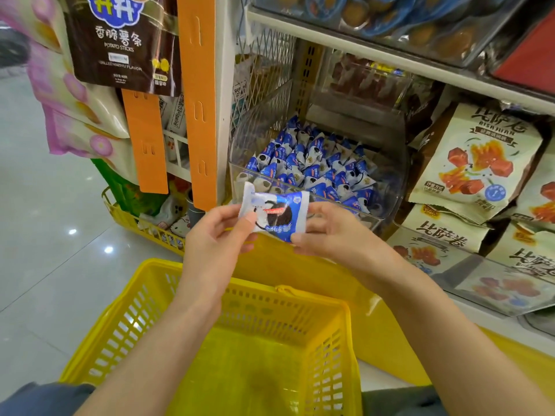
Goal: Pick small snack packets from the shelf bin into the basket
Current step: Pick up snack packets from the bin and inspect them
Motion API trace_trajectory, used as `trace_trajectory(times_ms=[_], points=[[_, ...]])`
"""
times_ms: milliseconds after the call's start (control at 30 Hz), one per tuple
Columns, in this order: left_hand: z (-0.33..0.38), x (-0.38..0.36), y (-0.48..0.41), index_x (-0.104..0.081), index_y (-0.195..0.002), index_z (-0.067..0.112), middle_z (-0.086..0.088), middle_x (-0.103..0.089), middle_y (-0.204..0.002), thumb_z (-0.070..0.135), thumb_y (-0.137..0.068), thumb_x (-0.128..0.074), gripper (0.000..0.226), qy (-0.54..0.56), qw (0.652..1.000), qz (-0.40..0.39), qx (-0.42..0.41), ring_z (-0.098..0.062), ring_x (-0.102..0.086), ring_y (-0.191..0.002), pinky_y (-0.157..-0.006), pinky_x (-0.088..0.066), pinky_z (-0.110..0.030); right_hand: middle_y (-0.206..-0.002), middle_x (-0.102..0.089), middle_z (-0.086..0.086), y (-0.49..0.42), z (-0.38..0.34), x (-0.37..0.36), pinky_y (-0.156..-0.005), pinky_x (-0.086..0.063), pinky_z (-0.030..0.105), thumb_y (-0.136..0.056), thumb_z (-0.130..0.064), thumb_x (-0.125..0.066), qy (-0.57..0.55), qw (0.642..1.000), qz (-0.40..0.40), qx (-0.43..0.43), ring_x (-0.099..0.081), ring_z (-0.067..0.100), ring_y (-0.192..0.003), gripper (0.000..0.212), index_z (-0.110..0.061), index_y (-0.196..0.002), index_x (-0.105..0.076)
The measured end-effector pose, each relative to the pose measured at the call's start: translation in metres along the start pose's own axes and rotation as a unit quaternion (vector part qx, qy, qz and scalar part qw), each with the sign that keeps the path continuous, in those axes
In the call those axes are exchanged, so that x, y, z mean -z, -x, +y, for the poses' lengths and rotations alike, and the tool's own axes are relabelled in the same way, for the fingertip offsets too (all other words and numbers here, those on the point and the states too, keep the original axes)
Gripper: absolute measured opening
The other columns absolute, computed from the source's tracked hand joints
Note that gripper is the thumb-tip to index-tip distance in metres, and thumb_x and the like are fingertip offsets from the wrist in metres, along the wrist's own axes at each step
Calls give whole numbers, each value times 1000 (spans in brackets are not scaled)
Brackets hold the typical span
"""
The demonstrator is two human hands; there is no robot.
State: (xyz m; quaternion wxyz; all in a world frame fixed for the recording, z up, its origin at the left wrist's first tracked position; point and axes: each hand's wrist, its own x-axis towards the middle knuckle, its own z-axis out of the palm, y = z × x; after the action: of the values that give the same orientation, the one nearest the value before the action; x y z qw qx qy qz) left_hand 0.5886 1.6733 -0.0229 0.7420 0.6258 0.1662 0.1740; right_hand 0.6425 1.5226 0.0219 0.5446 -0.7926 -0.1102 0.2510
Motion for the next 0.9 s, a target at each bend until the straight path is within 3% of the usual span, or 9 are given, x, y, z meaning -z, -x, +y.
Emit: trace_trajectory(times_ms=[67, 167, 233, 367, 433, 567, 800, 900], points=[[2, 0, 1, -65, -95, 24, 2, -70, -91, 19, -89, -57, 11, -32, 999, -9, -34, -1, -65, -69, -59, -52, -14, -108, -67, 6, -1, 2, -4, -80, -56, 26, -84, -18, -66, 25, 1000, 0, 6, -65, 14, -96, 46, -17, -125, -45], [3, -2, 5, -67, -93, 23, 2, -71, -90, 20, -90, -56, 12, -39, 998, -20, -55, -1, -64, -73, -62, -53, -15, -108, -67, 10, -1, 0, -9, -88, -54, 37, -86, -24, -62, 38, 999, 5, 19, -64, 22, -101, 24, -21, -109, -54], [3, -3, 6, -68, -92, 21, 5, -70, -88, 20, -90, -56, 13, -37, 997, -15, -72, -1, -64, -76, -63, -51, -13, -108, -66, 11, 1, 0, -11, -87, -53, 30, -88, -23, -60, 57, 998, -15, 19, -64, 21, -100, 16, -20, -103, -57], [3, -2, 4, -68, -81, 19, 10, -67, -72, 16, -89, -56, 14, -28, 996, -3, -84, -3, -60, -70, -62, -48, -11, -107, -61, -10, 1, 1, -18, -79, -43, 7, -86, -28, -62, 132, 986, 30, 94, -56, -2, -92, 32, -19, -115, -53], [2, -1, 5, -66, -75, 23, 11, -66, -69, 16, -88, -58, 17, -54, 994, -9, -94, -2, -61, -68, -57, -47, -11, -107, -62, -9, 1, 0, -20, -86, -46, 12, -86, -25, -61, 105, 982, 69, 143, -58, -1, -95, 29, -17, -114, -57], [0, -4, 8, -64, -77, 19, 11, -66, -68, 15, -87, -59, 12, -61, 993, -32, -92, 2, -63, -64, -50, -44, -9, -86, -69, -5, 2, -3, -16, -79, -53, 20, -87, -17, -61, 74, 976, 87, 183, -65, 9, -82, 8, -16, -92, -67], [1, -6, 9, -66, -83, 13, 4, -69, -69, 23, -87, -58, 13, -33, 994, -69, -72, -5, -64, -67, -55, -49, -17, -79, -69, -5, 1, 1, -17, -72, -54, 23, -84, -16, -66, 99, 962, 105, 231, -64, 9, -75, 4, -17, -84, -70], [0, -6, 6, -68, -81, 12, 0, -70, -73, 27, -84, -58, 18, 5, 996, -82, -29, -10, -64, -70, -62, -50, -26, -79, -64, -6, 4, 3, -19, -68, -50, 17, -84, -15, -66, 188, 923, 143, 305, -60, 4, -76, 3, -15, -84, -69]])
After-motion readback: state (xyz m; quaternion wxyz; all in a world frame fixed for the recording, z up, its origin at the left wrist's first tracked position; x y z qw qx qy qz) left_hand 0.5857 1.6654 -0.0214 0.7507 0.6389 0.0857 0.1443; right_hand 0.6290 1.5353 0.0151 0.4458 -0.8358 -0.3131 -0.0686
